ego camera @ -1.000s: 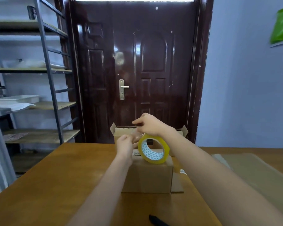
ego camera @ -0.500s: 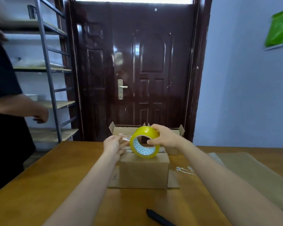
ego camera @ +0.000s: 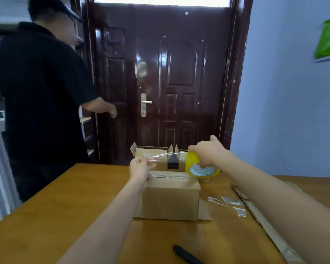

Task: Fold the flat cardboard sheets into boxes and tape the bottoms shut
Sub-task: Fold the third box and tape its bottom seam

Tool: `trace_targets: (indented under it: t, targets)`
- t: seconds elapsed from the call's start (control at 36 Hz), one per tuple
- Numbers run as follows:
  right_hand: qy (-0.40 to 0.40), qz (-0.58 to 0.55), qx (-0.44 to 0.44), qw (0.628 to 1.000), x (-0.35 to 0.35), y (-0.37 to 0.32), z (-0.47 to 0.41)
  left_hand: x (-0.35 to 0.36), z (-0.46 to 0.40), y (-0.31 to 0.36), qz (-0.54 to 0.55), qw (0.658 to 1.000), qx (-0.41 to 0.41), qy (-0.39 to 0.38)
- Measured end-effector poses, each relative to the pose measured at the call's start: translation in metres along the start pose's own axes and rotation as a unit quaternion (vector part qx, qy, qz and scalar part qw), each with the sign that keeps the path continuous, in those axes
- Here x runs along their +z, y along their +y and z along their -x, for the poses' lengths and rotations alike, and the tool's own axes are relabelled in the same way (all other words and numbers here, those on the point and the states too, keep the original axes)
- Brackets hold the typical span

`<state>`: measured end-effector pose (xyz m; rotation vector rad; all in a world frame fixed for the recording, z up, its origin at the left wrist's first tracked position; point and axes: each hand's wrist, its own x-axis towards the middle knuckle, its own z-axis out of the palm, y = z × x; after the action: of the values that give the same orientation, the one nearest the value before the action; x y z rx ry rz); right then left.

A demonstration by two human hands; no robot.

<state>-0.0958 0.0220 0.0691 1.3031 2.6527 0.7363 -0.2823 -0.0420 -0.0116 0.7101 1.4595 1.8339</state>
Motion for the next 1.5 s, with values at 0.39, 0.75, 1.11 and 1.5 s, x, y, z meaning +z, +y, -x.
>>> trace_targets:
  t: [0.39,0.75,1.11,1.5]
  targets:
    - [0.303,-0.572,0.245,0.722,0.045,0.004,0.003,0.001,-0.002,0.006,0.022,1.0,-0.013,-0.014]
    - [0.337,-0.185,0.111,0.916,0.054,0.018,0.014,-0.01,-0.006,-0.006,0.032,0.999,-0.009,-0.009]
    - [0.201,0.128,0.02,0.971,0.06,0.048,0.03,-0.006,-0.005,-0.007,0.039,0.999,-0.017,-0.012]
    - [0.117,0.083,0.018,0.99,0.069,0.038,0.027,-0.003,-0.005,-0.017,0.09,0.993,-0.062,0.032]
